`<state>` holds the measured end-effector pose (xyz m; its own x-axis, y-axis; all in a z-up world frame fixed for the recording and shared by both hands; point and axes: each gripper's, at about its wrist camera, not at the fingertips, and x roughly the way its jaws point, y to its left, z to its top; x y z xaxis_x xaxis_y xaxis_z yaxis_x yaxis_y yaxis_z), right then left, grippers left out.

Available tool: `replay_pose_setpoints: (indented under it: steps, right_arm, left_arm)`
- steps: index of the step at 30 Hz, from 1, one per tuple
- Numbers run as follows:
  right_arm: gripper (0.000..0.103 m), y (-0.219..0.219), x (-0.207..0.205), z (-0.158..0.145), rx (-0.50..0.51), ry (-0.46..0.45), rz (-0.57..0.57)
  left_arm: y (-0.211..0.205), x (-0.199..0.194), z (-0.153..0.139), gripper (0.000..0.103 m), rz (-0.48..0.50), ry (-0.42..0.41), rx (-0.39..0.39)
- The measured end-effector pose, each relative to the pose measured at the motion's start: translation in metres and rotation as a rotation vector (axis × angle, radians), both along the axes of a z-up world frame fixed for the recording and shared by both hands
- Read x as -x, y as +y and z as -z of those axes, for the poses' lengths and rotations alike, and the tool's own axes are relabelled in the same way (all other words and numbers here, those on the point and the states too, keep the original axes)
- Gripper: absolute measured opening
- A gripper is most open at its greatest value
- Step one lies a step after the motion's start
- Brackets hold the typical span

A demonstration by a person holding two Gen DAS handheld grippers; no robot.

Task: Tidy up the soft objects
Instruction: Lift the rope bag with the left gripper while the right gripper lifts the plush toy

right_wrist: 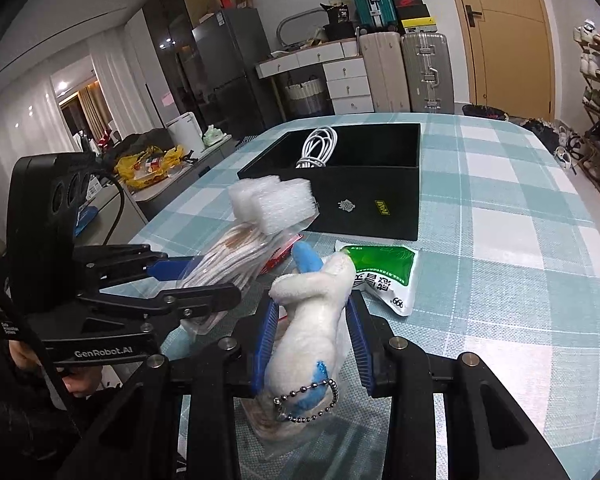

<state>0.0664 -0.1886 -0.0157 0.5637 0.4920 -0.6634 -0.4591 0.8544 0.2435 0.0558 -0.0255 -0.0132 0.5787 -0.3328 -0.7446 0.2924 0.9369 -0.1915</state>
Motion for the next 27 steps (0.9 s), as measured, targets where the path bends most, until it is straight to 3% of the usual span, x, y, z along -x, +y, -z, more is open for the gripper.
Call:
replay_pose_setpoints:
  steps: [5,7,10,27]
  right_arm:
    - [0.035,-0.001,0.002,-0.003,-0.003,-0.005,0.006]
    - [0.035,-0.001,0.003,-0.004,-0.001,-0.009,0.008]
    - [0.035,-0.002,0.003,-0.005,0.0,-0.011,0.012]
    - [0.035,-0.012,0.005,-0.012,0.008,-0.032,0.054]
  left_arm:
    - [0.005,0.002,0.004,0.039,0.009,0.04,0.074]
    - [0.01,0.004,0.003,0.04,0.021,0.061,0.137]
    - [0.009,0.009,0.0,0.04,0.007,0.041,0.108]
    - [0.0,0.006,-0.003,0.04,0.039,0.057,0.152]
